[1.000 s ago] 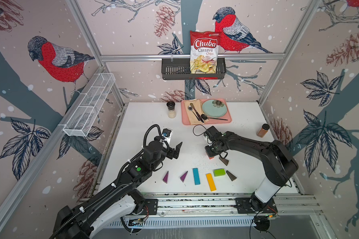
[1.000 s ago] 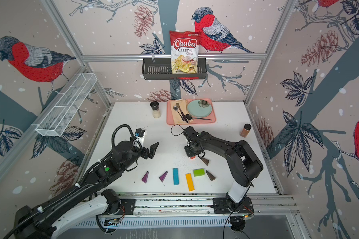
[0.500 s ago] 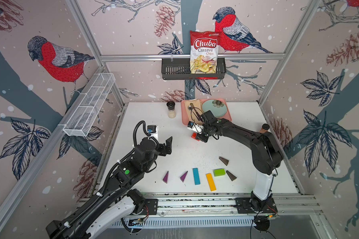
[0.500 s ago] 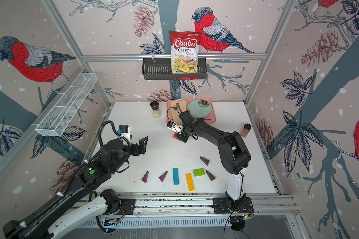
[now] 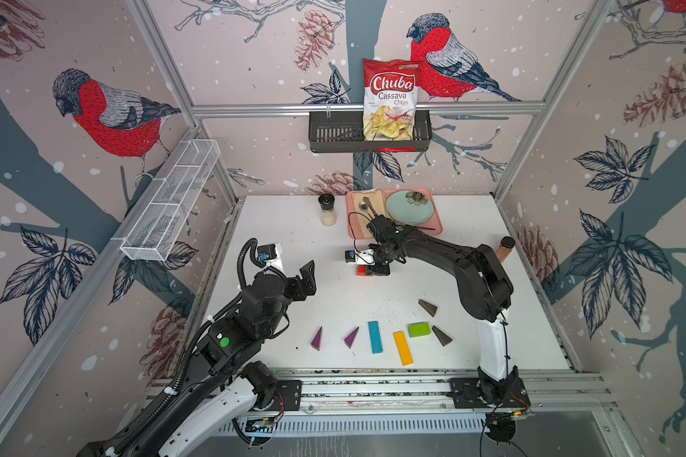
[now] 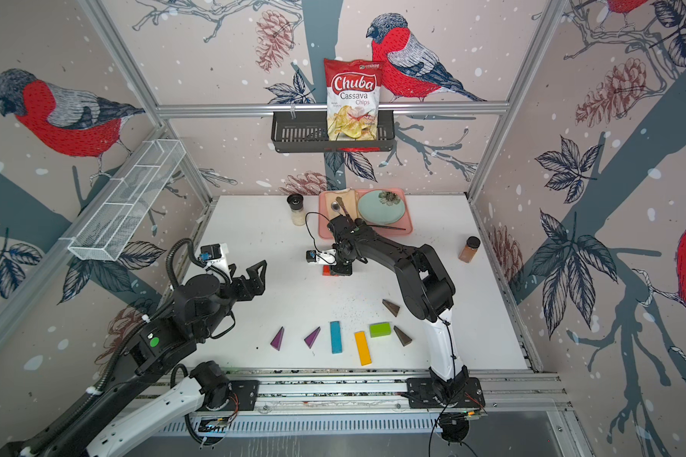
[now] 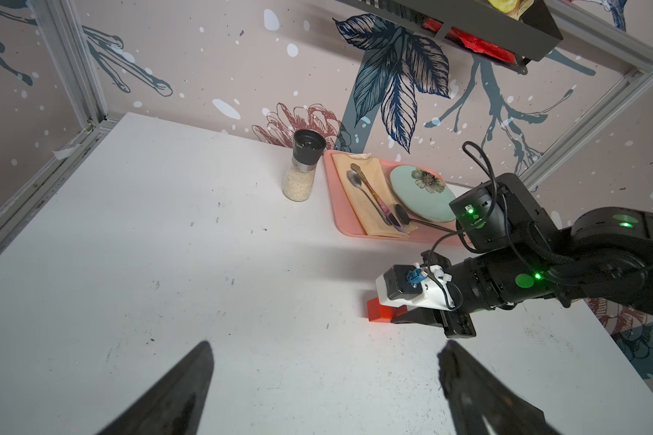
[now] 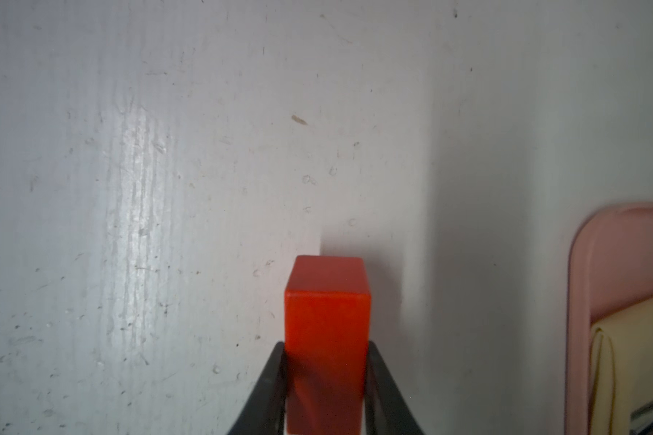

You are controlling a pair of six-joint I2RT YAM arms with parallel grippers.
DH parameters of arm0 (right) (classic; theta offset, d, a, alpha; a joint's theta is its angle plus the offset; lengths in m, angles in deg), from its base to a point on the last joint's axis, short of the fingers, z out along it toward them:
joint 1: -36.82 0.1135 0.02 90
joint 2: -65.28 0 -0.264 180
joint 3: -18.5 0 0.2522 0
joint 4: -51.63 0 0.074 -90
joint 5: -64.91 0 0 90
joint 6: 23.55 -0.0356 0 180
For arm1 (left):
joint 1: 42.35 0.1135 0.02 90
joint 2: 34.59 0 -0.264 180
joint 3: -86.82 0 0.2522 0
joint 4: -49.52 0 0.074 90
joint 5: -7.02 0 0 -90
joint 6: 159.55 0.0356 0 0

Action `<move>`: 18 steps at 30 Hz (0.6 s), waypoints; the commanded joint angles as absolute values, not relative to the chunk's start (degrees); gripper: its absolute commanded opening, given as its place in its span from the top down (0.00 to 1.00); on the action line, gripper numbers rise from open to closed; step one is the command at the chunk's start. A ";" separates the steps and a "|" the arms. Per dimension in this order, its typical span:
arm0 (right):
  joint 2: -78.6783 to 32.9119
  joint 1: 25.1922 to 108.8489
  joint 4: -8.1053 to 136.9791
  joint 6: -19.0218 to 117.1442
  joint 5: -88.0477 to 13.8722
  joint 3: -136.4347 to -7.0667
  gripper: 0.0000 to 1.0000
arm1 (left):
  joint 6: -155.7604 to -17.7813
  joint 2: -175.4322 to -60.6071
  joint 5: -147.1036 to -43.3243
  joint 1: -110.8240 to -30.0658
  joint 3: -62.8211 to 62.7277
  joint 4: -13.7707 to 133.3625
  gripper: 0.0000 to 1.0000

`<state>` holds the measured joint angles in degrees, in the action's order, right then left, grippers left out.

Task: Assemble a small pinwheel with building blocks
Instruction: Place the building block at the center of the board.

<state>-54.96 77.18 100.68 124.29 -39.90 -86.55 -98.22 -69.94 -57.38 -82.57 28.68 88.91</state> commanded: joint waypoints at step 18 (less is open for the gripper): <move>-58.56 78.83 102.65 123.95 -36.84 -89.24 0.61 | -99.43 -69.23 -56.96 -82.52 29.24 91.81 0.07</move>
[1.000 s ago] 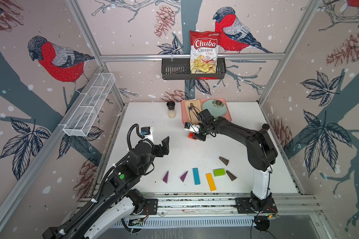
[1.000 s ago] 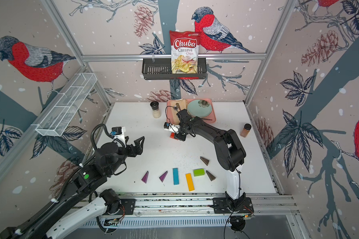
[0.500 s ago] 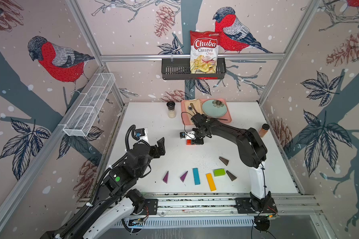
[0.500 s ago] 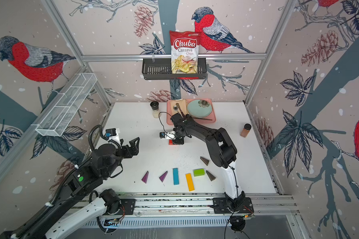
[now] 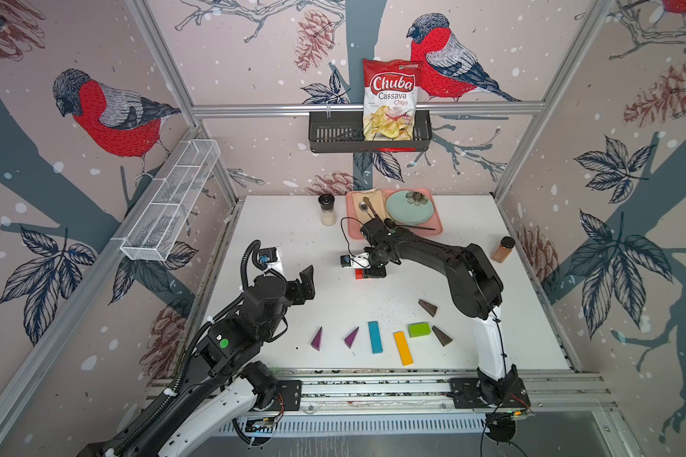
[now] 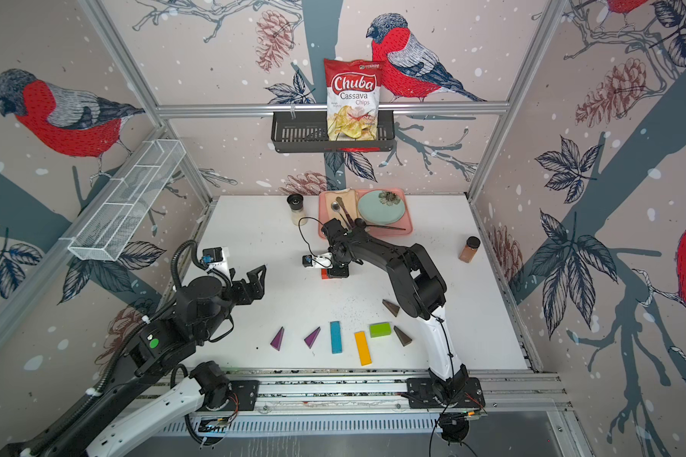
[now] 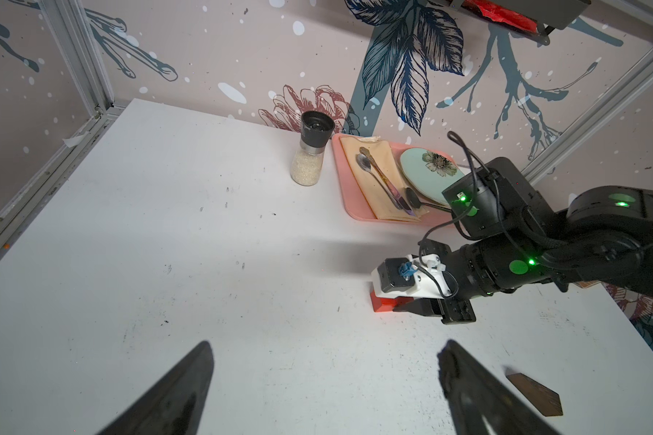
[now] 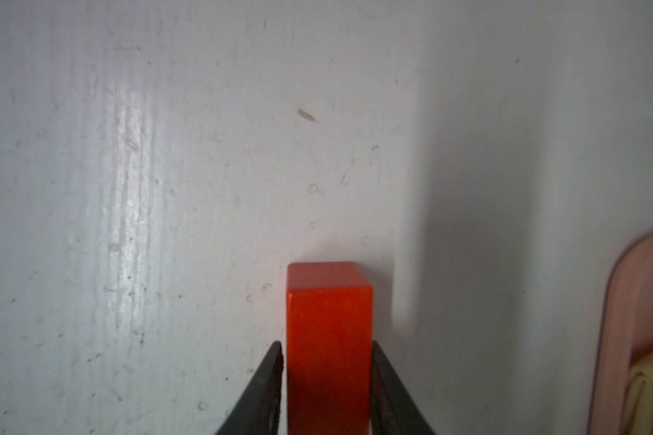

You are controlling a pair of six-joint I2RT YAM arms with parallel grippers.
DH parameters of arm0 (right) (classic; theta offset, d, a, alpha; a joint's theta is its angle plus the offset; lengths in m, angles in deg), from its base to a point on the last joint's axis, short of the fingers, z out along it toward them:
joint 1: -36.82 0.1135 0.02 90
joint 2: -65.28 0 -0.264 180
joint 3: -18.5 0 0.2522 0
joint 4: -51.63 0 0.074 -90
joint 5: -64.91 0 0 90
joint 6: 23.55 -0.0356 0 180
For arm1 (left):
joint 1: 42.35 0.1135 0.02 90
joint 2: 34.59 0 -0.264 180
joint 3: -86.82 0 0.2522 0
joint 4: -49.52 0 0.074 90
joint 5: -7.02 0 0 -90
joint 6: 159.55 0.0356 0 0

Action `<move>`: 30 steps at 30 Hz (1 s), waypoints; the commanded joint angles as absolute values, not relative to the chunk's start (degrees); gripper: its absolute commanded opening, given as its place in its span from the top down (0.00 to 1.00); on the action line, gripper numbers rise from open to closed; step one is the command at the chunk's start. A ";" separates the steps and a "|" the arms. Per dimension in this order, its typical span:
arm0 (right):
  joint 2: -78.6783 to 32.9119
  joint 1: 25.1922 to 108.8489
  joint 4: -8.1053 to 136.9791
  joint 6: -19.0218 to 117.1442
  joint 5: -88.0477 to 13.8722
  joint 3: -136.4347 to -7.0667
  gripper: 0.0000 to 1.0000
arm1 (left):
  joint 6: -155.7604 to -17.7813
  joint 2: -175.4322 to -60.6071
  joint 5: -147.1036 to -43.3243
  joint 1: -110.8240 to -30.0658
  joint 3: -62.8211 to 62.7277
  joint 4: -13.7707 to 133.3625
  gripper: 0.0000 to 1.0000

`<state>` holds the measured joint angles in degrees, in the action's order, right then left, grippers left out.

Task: Assemble a small pinwheel with building blocks
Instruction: Place the building block at the center of the board.

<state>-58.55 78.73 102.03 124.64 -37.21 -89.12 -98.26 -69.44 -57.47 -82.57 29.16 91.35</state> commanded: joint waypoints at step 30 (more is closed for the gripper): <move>-10.55 64.21 90.30 95.61 -30.15 -50.00 0.46 | -62.40 -96.40 -84.43 -84.71 27.37 71.50 0.23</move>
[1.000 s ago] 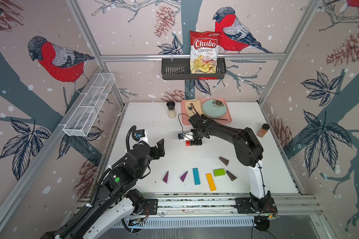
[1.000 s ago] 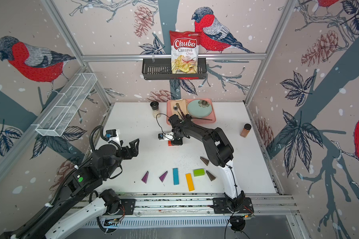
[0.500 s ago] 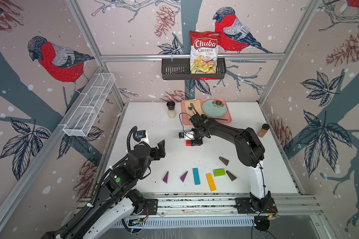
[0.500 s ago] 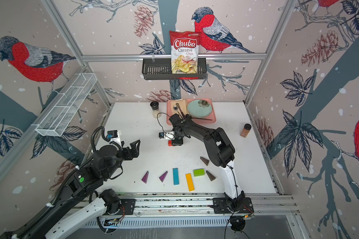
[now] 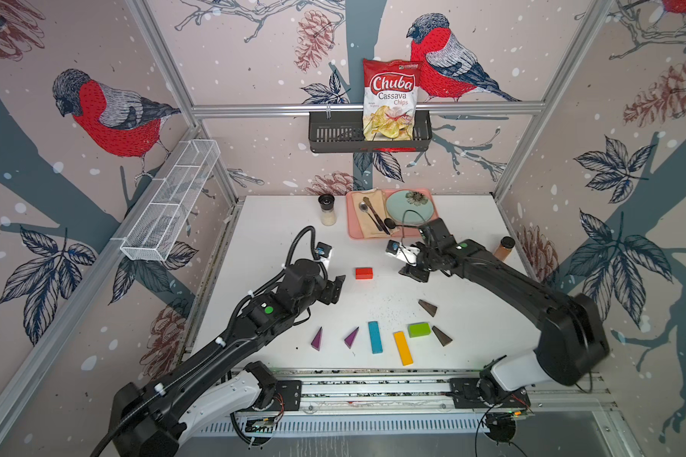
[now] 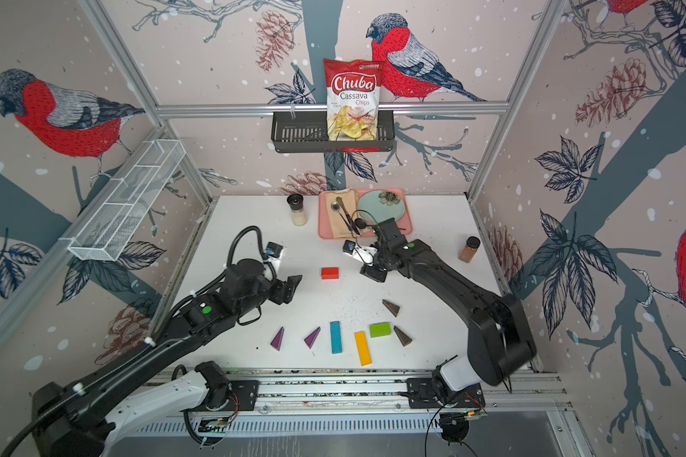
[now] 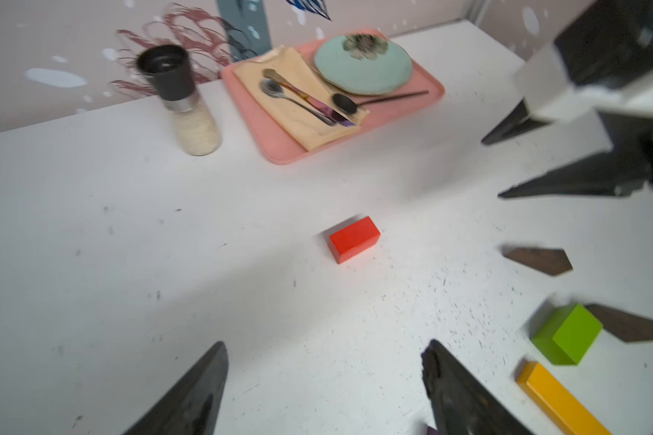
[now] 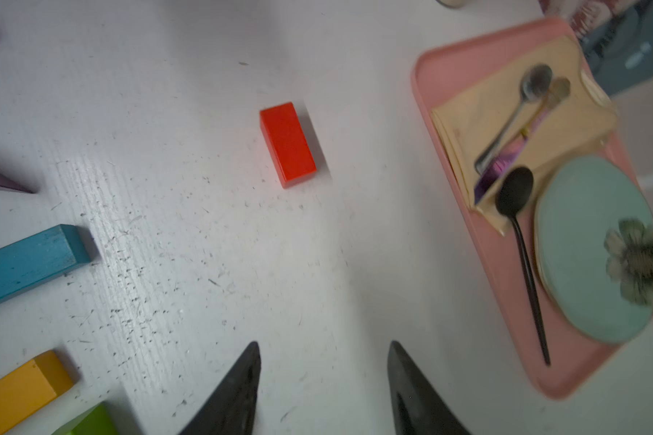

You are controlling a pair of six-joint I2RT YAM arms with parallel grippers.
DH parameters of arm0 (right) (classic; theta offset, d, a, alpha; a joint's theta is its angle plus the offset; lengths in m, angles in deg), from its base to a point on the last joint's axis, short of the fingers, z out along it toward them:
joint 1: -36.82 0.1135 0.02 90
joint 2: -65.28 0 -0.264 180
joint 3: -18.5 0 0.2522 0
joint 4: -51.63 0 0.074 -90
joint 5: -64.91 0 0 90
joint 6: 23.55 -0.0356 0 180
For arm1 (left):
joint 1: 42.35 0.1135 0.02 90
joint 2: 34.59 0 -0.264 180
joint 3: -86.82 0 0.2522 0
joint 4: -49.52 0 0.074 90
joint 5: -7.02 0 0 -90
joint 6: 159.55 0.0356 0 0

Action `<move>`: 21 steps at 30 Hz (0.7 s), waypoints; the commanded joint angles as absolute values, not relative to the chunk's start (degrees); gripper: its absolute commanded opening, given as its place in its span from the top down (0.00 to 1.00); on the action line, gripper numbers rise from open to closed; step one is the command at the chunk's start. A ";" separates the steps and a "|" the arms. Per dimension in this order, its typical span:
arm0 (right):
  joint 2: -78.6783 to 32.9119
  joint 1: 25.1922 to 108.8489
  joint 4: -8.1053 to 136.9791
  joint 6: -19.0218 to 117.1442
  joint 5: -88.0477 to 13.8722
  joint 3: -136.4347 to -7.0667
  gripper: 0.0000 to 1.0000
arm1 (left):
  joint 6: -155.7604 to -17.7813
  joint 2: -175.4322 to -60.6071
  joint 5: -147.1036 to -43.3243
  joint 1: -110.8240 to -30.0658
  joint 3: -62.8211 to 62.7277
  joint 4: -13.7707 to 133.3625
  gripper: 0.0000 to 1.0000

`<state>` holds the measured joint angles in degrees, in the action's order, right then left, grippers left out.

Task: Assemble a small pinwheel with building blocks
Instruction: Place the building block at the center of the board, then pick up the building block from the center of the board.

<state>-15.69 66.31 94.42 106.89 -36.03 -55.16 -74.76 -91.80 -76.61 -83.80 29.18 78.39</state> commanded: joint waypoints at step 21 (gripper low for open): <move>8.20 37.70 86.08 76.22 -27.84 -41.03 0.27 | -36.68 -131.40 -104.29 -98.89 8.57 70.51 0.43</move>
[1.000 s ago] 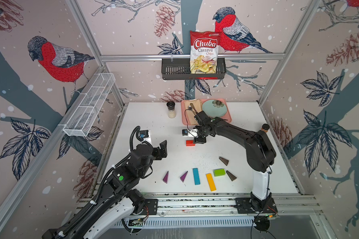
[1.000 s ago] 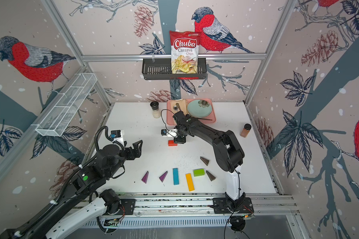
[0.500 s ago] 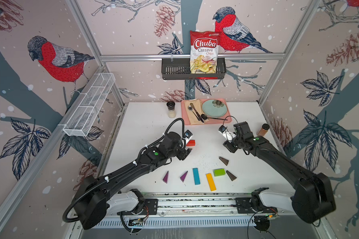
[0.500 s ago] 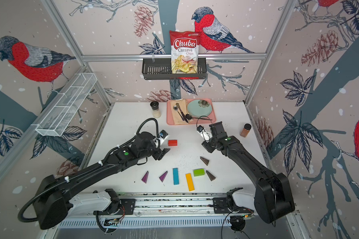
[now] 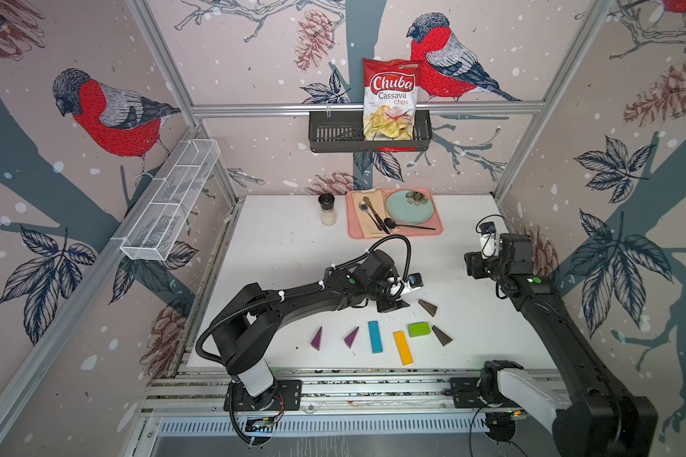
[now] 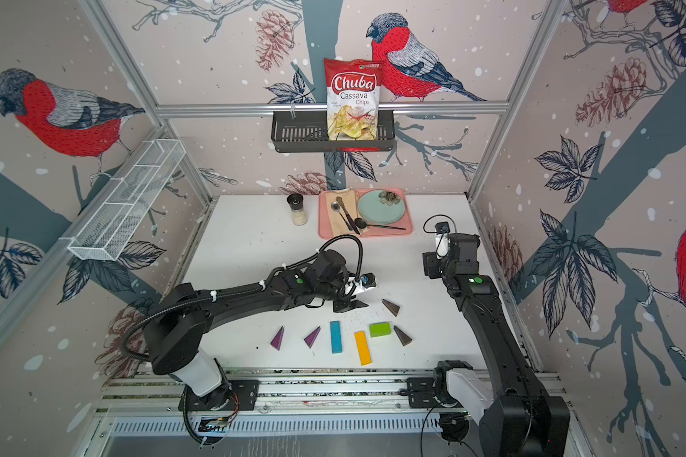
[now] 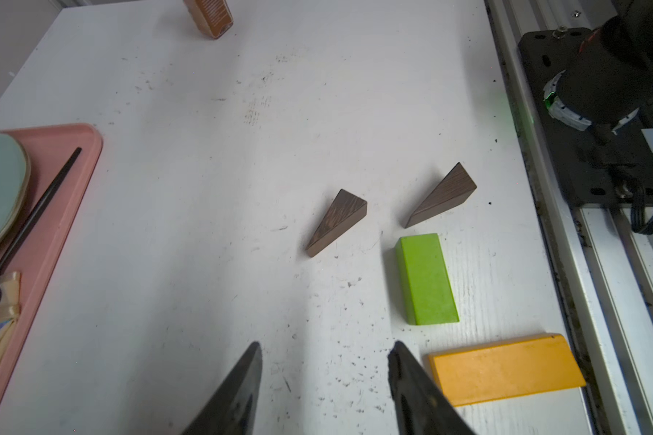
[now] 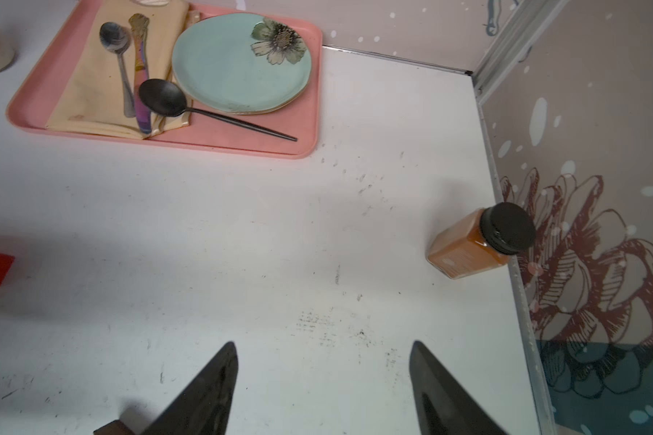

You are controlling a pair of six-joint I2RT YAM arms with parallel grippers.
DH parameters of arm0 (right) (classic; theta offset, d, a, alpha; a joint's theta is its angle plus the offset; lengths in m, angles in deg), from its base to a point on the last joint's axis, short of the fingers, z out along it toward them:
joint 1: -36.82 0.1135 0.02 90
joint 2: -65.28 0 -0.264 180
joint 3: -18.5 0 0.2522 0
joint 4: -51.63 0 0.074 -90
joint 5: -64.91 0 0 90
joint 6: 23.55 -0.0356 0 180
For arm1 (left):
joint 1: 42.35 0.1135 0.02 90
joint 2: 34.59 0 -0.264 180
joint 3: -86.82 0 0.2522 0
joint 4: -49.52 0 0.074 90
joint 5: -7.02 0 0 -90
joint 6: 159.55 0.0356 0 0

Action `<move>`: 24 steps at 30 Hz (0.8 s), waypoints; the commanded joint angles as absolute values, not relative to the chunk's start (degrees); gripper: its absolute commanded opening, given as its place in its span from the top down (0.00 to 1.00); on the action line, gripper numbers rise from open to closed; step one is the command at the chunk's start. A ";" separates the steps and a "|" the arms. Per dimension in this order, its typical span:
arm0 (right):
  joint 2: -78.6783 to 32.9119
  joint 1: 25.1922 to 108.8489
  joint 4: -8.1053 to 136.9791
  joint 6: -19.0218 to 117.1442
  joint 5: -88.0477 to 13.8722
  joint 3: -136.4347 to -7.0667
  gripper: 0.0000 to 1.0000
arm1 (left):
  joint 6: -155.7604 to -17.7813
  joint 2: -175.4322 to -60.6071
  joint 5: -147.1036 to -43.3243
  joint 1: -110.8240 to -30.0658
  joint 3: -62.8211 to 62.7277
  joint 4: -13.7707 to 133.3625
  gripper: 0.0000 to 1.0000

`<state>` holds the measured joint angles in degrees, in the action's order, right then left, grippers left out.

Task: Assemble a small pinwheel with building blocks
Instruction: Pick up the building block from the center of the board.

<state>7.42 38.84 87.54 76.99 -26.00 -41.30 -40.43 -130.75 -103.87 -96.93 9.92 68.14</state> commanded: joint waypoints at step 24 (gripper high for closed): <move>11.84 34.45 87.01 75.36 -28.78 -40.10 0.24 | -38.66 -142.04 -93.73 -107.14 -0.98 81.69 0.41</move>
<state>11.50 34.53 86.91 75.37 -28.27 -40.36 -38.22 -141.39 -94.71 -106.44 0.29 79.09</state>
